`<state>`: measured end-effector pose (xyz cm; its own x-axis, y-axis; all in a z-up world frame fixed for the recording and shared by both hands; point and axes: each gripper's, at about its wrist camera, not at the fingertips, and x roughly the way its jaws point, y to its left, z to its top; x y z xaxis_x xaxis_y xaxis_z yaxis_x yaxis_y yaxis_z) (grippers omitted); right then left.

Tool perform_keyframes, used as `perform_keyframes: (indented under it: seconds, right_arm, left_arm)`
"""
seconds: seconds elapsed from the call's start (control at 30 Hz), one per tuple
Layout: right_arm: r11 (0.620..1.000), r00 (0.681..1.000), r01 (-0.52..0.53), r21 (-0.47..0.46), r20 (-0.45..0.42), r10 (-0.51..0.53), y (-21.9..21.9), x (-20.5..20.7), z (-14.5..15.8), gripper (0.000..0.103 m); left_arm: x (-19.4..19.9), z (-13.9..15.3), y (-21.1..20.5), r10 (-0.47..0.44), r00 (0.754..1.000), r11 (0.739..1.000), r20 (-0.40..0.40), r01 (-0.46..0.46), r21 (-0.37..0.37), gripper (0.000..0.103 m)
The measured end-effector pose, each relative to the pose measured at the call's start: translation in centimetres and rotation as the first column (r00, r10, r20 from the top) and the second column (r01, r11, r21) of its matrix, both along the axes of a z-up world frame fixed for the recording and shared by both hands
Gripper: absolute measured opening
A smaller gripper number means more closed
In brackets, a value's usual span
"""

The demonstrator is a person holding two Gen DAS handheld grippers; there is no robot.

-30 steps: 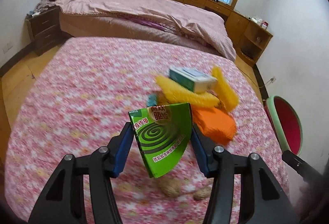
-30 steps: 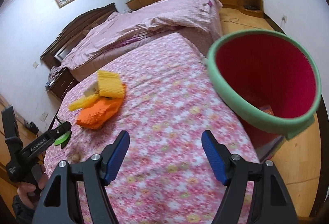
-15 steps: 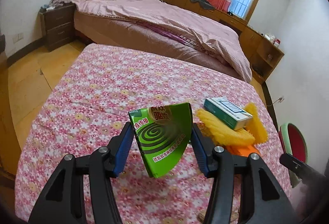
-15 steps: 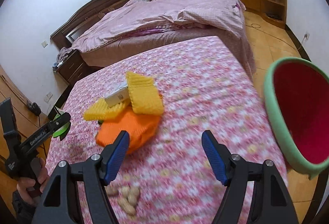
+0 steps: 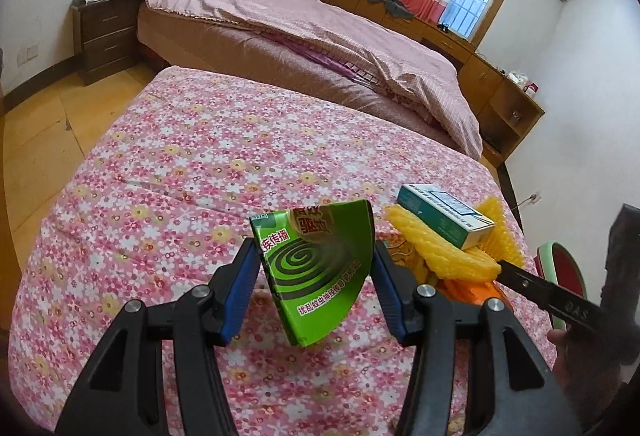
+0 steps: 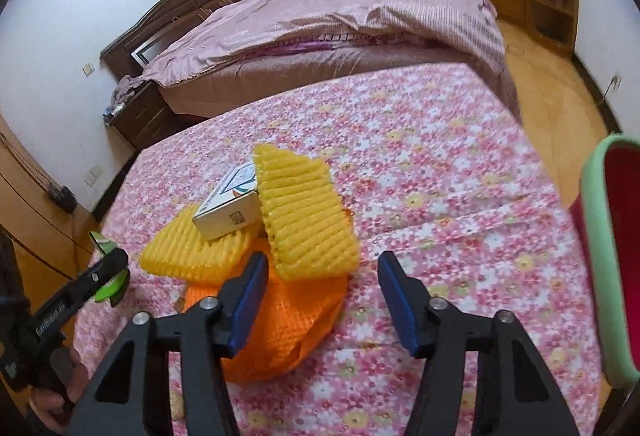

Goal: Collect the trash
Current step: 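Grasp the yellow foam net sleeve with the right tool, then carry the packet and foam sleeve over the red bucket and open both tools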

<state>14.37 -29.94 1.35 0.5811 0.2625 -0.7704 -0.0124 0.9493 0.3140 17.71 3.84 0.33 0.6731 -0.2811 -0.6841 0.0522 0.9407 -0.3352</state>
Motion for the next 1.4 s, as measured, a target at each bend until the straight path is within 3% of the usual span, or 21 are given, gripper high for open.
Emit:
perform_keyframes:
  seconds: [0.23,0.3,0.37,0.87,1.17,1.4]
  right_arm:
    - [0.998,1.000,0.014,0.061,-0.003,-0.014,-1.1,0.5,-0.2,0.034]
    - [0.998,1.000,0.021,0.066,0.006,-0.021,-1.4,0.4,0.0,0.019]
    - [0.998,0.999,0.030,0.059,0.023,-0.031,-1.6,0.0,0.3,0.014]
    - [0.989,0.989,0.058,0.133,0.129,-0.075,-4.7,-7.4,4.3,0.013]
    - [0.976,0.972,0.134,0.170,0.168,-0.162,-8.1,-12.4,6.1,0.013]
    - [0.962,0.951,0.202,0.182,0.200,-0.238,-11.4,-15.3,7.1,0.013]
  left_arm:
    - [-1.7,1.1,-0.7,-0.012,1.000,1.000,0.016,0.012,-0.012,0.056]
    - [-2.1,1.4,-1.1,-0.018,1.000,1.000,0.013,0.018,-0.010,0.056]
    - [-2.5,1.8,-1.5,-0.024,1.000,1.000,0.013,0.024,-0.009,0.056]
    - [-5.9,5.4,-5.0,-0.074,0.995,0.997,0.062,0.075,-0.011,0.056]
    - [-8.2,7.6,-8.9,-0.174,0.981,0.984,0.081,0.175,-0.010,0.056]
    - [-9.6,8.5,-13.0,-0.280,0.955,0.959,0.100,0.283,-0.018,0.056]
